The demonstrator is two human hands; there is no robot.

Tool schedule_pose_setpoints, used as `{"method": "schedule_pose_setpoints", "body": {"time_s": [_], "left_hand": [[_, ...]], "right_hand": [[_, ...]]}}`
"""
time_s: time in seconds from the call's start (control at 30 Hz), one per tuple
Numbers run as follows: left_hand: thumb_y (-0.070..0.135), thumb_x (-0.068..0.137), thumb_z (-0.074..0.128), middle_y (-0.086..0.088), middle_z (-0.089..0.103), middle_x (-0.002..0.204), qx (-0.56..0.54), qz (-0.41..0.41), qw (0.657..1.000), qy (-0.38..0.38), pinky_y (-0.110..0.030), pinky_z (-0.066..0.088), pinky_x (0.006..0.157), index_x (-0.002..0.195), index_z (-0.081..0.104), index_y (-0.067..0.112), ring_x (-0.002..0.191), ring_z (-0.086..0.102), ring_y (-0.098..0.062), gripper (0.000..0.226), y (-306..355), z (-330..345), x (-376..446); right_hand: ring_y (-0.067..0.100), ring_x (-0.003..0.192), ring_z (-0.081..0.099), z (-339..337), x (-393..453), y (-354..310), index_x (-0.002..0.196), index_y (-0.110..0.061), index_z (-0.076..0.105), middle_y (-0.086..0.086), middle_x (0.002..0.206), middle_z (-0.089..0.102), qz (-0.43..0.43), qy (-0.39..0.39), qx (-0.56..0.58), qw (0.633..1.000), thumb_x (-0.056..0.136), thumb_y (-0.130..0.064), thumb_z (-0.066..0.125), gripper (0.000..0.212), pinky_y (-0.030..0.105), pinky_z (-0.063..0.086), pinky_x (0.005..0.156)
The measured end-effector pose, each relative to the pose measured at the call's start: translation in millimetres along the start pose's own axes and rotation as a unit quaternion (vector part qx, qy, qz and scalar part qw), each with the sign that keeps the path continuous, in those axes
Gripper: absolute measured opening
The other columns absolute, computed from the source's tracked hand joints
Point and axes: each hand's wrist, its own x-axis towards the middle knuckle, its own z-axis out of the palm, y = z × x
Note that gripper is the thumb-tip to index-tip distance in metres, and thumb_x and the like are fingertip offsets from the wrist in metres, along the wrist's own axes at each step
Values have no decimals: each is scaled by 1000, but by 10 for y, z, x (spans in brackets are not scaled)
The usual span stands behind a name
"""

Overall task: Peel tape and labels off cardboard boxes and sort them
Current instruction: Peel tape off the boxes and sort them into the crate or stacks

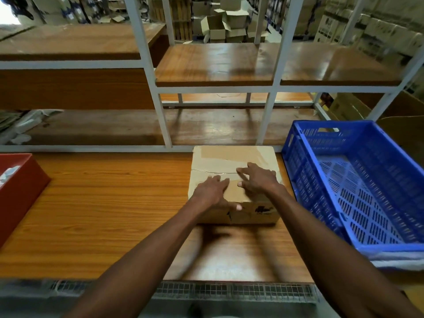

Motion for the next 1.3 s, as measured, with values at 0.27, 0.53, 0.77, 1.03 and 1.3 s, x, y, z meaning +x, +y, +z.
{"method": "schedule_pose_setpoints", "body": {"time_s": [0.27,0.53,0.77,1.03,1.3], "left_hand": [[53,82,79,3,-18,171,46,7,998,50,-73,-1,117,162,-13,39,158,-16,-26,123,-131,339,-170],[71,83,65,3,-1,172,-14,-96,979,178,-75,19,113,162,2,44,154,-4,-47,104,-214,495,-299],[59,77,82,4,19,168,-113,-87,956,254,-46,51,98,161,23,40,132,41,-36,104,-300,502,-323],[56,68,88,-8,33,156,-237,-93,884,392,-47,45,104,160,23,30,133,42,-32,116,-245,-140,-250],[41,77,88,-7,42,147,-272,-86,855,433,-49,53,97,145,43,23,127,50,-32,83,-361,-603,-18]], "right_hand": [[36,159,-8,455,-185,374,156,-58,23,-10,174,3,-88,44,8,995,76,-98,35,91,65,-5,120],[46,154,-18,814,-516,386,160,-54,12,0,173,-2,33,172,-31,984,83,-78,60,95,73,8,117],[39,144,28,837,-612,458,152,-43,43,0,164,26,27,246,103,963,79,-53,83,84,61,42,110],[34,131,41,74,-397,384,140,-35,56,2,153,36,-2,319,142,937,81,-53,81,66,55,45,104],[36,127,45,-434,-84,243,136,-24,56,5,149,39,-20,317,138,938,84,-50,79,62,49,45,100]]}}
